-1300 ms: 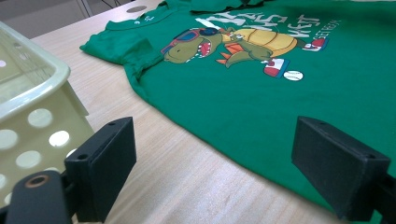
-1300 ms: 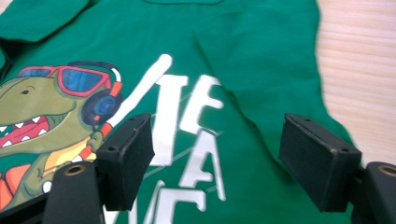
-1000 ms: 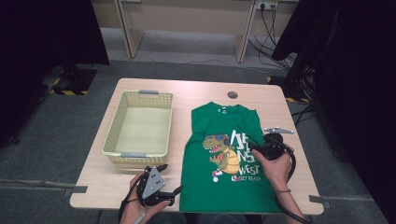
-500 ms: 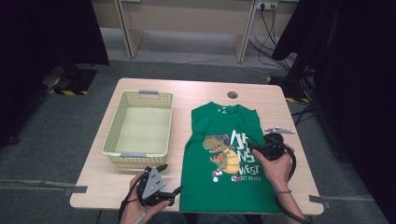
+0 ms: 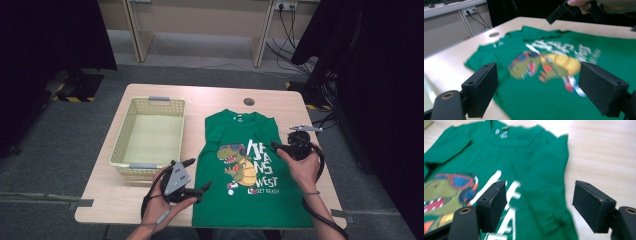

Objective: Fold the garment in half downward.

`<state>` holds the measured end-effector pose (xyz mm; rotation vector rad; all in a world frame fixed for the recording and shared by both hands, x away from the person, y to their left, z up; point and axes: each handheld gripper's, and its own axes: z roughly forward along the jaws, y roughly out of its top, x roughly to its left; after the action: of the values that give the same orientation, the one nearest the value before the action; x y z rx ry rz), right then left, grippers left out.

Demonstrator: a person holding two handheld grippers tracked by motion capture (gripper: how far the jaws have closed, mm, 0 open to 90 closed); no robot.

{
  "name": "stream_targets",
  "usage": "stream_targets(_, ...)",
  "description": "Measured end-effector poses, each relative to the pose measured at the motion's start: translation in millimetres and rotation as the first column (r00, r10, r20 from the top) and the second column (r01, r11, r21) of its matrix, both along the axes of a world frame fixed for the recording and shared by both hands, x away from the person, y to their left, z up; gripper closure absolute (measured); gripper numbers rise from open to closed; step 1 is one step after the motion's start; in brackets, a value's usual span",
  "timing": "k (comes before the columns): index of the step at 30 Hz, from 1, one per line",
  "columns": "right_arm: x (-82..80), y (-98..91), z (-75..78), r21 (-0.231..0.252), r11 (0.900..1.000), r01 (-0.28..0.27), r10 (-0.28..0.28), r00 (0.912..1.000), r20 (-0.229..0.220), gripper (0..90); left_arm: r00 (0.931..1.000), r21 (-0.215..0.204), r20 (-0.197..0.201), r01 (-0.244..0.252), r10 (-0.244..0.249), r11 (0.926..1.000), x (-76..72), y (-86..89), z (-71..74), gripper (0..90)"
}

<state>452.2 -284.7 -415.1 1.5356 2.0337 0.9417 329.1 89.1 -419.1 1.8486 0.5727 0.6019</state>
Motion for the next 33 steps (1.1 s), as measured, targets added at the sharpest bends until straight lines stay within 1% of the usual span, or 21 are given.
stream_targets(2, 10.6, -3.1, 3.5, 0.010, 0.9999, -0.002, 0.002, 1.0000, 0.005, 31.2, 0.9999, 0.007, 0.005, -0.013, 0.013, 0.9999, 19.5, -12.5, 11.6, 16.6)
stream_targets(4, 22.5, -4.5, 5.0, 0.022, 0.9998, -0.001, 0.001, 1.0000, 0.002, 32.4, 0.9993, 0.010, -0.021, -0.032, 0.032, 0.9994, 41.0, -25.2, 19.6, 17.4)
stream_targets(6, 35.7, -5.1, 4.9, 0.016, 0.9998, 0.008, -0.008, 0.9999, -0.009, 33.3, 0.9974, 0.018, -0.049, -0.052, 0.053, 0.9985, 63.8, -37.6, 24.3, 17.8)
stream_targets(7, 42.3, -5.3, 4.8, 0.022, 0.9997, 0.013, -0.013, 0.9998, -0.016, 33.4, 0.9958, 0.030, -0.060, -0.067, 0.069, 0.9973, 75.6, -44.0, 25.7, 18.3)
stream_targets(9, 55.3, -4.6, 5.1, 0.010, 0.9996, 0.025, -0.024, 0.9994, -0.025, 35.1, 0.9926, 0.056, -0.076, -0.091, 0.095, 0.9943, 100.1, -56.6, 27.0, 19.0)
stream_targets(13, 81.2, -5.7, 6.6, 0.000, 0.9992, 0.040, -0.040, 0.9983, -0.042, 36.0, 0.9810, 0.103, -0.111, -0.147, 0.159, 0.9837, 147.2, -76.9, 25.9, 20.2)
stream_targets(14, 86.3, -5.7, 7.2, 0.000, 0.9991, 0.043, -0.043, 0.9981, -0.044, 36.4, 0.9762, 0.109, -0.124, -0.165, 0.178, 0.9803, 157.6, -80.7, 24.2, 20.2)
stream_targets(15, 91.1, -5.6, 7.6, -0.002, 0.9991, 0.042, -0.042, 0.9981, -0.045, 36.6, 0.9717, 0.125, -0.128, -0.183, 0.199, 0.9751, 167.4, -83.6, 21.8, 20.7)
stream_targets(17, 99.5, -5.1, 6.9, -0.002, 0.9990, 0.046, -0.046, 0.9974, -0.056, 36.9, 0.9605, 0.135, -0.140, -0.222, 0.240, 0.9656, 184.7, -87.4, 15.6, 21.9)
stream_targets(19, 105.9, -5.4, 4.2, 0.005, 0.9988, 0.048, -0.048, 0.9966, -0.067, 37.1, 0.9478, 0.150, -0.165, -0.250, 0.273, 0.9567, 200.0, -88.4, 9.2, 23.2)
stream_targets(21, 111.0, -5.4, 1.1, 0.002, 0.9987, 0.051, -0.050, 0.9954, -0.082, 36.4, 0.9325, 0.166, -0.187, -0.280, 0.309, 0.9454, 214.2, -87.6, 2.1, 24.4)
stream_targets(22, 113.5, -5.7, -0.6, 0.000, 0.9987, 0.051, -0.051, 0.9949, -0.086, 36.3, 0.9240, 0.179, -0.200, -0.293, 0.326, 0.9394, 220.5, -86.9, -1.5, 25.2)
stream_targets(23, 115.7, -6.0, -1.9, -0.004, 0.9987, 0.051, -0.051, 0.9943, -0.093, 36.4, 0.9146, 0.186, -0.219, -0.302, 0.340, 0.9348, 225.8, -86.5, -4.9, 25.5)
stream_targets(24, 118.1, -6.4, -3.2, -0.004, 0.9986, 0.053, -0.053, 0.9940, -0.096, 36.4, 0.9074, 0.192, -0.227, -0.314, 0.353, 0.9298, 230.3, -86.4, -7.6, 25.9)
stream_targets(25, 120.5, -6.9, -4.6, 0.001, 0.9984, 0.057, -0.057, 0.9934, -0.099, 36.4, 0.9028, 0.201, -0.232, -0.320, 0.362, 0.9259, 234.3, -86.0, -9.8, 26.3)
stream_targets(27, 124.5, -5.6, -8.1, 0.000, 0.9983, 0.058, -0.057, 0.9918, -0.115, 36.4, 0.8886, 0.206, -0.265, -0.327, 0.374, 0.9223, 241.2, -85.1, -14.9, 26.7)
stream_targets(28, 126.5, -4.7, -10.3, -0.008, 0.9985, 0.053, -0.054, 0.9915, -0.119, 36.3, 0.8818, 0.212, -0.275, -0.333, 0.383, 0.9188, 243.8, -84.5, -17.6, 26.9)
stream_targets(30, 129.6, -2.2, -14.7, -0.013, 0.9983, 0.057, -0.058, 0.9892, -0.135, 36.2, 0.8657, 0.217, -0.300, -0.347, 0.401, 0.9123, 248.2, -82.5, -23.2, 27.8)
stream_targets(31, 130.9, -1.3, -17.0, -0.009, 0.9981, 0.061, -0.061, 0.9882, -0.140, 36.2, 0.8606, 0.224, -0.306, -0.350, 0.407, 0.9095, 249.9, -81.9, -26.3, 28.3)
stream_targets(33, 133.2, 0.3, -21.5, -0.014, 0.9980, 0.062, -0.063, 0.9864, -0.151, 36.1, 0.8446, 0.230, -0.329, -0.363, 0.423, 0.9031, 253.0, -80.2, -32.1, 28.6)
